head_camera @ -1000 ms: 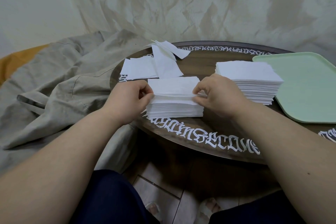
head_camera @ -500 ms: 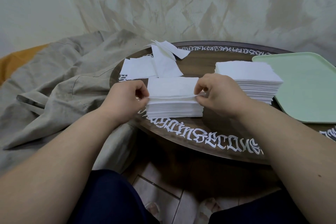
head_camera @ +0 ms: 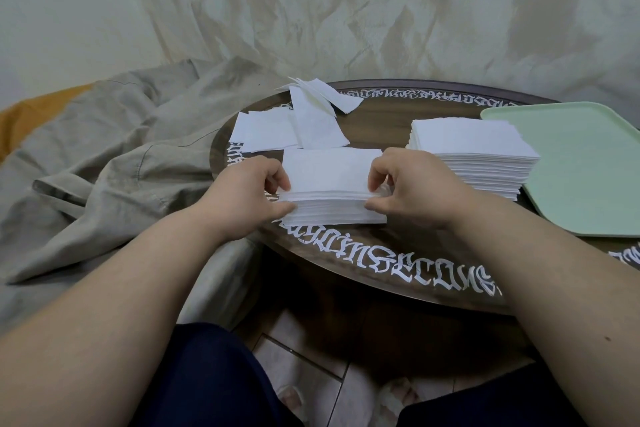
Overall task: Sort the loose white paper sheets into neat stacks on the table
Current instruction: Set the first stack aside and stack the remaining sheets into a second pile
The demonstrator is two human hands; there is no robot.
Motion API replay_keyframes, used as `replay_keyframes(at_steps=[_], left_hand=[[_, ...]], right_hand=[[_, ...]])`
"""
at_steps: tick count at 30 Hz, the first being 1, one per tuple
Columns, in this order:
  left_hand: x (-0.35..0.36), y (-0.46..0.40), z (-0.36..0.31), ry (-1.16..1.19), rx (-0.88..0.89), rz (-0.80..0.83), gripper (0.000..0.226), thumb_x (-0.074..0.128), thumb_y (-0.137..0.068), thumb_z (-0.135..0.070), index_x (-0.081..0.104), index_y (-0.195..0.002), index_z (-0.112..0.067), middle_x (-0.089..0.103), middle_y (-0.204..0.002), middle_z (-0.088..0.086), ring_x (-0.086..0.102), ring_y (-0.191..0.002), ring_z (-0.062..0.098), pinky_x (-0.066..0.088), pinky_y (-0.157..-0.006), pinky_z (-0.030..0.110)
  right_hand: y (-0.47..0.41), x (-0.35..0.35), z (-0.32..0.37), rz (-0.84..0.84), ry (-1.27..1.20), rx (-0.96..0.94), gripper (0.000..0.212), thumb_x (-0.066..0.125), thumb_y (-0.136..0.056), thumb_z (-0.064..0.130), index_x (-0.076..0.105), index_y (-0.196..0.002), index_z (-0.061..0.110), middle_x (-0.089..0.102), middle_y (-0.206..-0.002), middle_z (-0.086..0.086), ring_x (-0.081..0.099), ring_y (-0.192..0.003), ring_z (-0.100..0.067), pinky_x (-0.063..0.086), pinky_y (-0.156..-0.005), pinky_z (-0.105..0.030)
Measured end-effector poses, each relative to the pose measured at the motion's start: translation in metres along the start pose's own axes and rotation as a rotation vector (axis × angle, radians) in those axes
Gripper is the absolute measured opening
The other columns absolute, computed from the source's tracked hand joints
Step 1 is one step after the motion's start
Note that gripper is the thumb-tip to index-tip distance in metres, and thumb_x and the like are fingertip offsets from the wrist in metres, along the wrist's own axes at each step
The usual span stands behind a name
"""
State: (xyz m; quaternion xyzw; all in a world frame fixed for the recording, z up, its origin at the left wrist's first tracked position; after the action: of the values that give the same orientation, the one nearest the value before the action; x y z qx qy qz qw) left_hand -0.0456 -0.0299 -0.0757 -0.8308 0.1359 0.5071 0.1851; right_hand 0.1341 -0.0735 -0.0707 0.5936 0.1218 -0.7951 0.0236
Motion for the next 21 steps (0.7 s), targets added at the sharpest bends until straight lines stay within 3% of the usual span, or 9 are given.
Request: replay_keyframes(at_steps=[6,11,17,21], left_hand=[[0.000,-0.002,-0.005,-0.004,0.036,-0.023,0.014,0.074,-0.075,-0.027,0.061,-0.078,-0.024,0.061,-0.083,-0.005,0.057,-0.080,0.011,0.045,-0.077,0.030],[-0.006,-0.003,-0.004,0.002,0.039,-0.088,0.010,0.071,-0.080,-0.027,0.061,-0.078,-0.025,0.062,-0.078,-0.003,0.058,-0.077,0.013,0.042,-0.071,0.028],[-0.010,-0.006,-0.007,-0.044,0.062,-0.157,0.016,0.073,-0.079,-0.024,0.065,-0.093,-0.022,0.054,-0.076,-0.010,0.054,-0.076,0.014,0.037,-0.069,0.027],[-0.009,-0.009,-0.014,-0.091,0.070,-0.182,0.010,0.068,-0.081,-0.022,0.061,-0.088,-0.023,0.048,-0.077,-0.012,0.052,-0.075,0.016,0.040,-0.070,0.030]], right_hand=[[0.001,-0.008,-0.005,-0.096,-0.030,0.011,0.008,0.065,-0.085,0.030,0.063,-0.080,0.024,0.046,-0.075,0.013,0.050,-0.078,-0.014,0.043,-0.073,-0.029],[0.002,-0.019,-0.011,-0.207,-0.060,0.027,0.009,0.063,-0.087,0.024,0.069,-0.091,0.019,0.063,-0.090,0.003,0.057,-0.083,-0.017,0.048,-0.078,-0.034],[0.002,-0.017,-0.013,-0.210,-0.055,0.037,0.018,0.061,-0.089,0.026,0.070,-0.102,0.017,0.066,-0.099,0.000,0.059,-0.090,-0.019,0.048,-0.082,-0.033],[0.002,-0.016,-0.014,-0.219,-0.083,0.051,0.019,0.060,-0.089,0.026,0.070,-0.103,0.016,0.066,-0.099,-0.001,0.059,-0.092,-0.020,0.048,-0.084,-0.035]])
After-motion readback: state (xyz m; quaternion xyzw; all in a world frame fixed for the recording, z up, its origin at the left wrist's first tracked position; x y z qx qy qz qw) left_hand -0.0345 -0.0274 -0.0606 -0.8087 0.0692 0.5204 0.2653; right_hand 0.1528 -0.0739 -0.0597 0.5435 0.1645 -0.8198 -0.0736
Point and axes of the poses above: each hand's wrist, its own y-axis away from the middle knuckle, its own x-axis out of the palm, z = x × y, the point moved 10 cm from there along -y, towards the middle knuckle
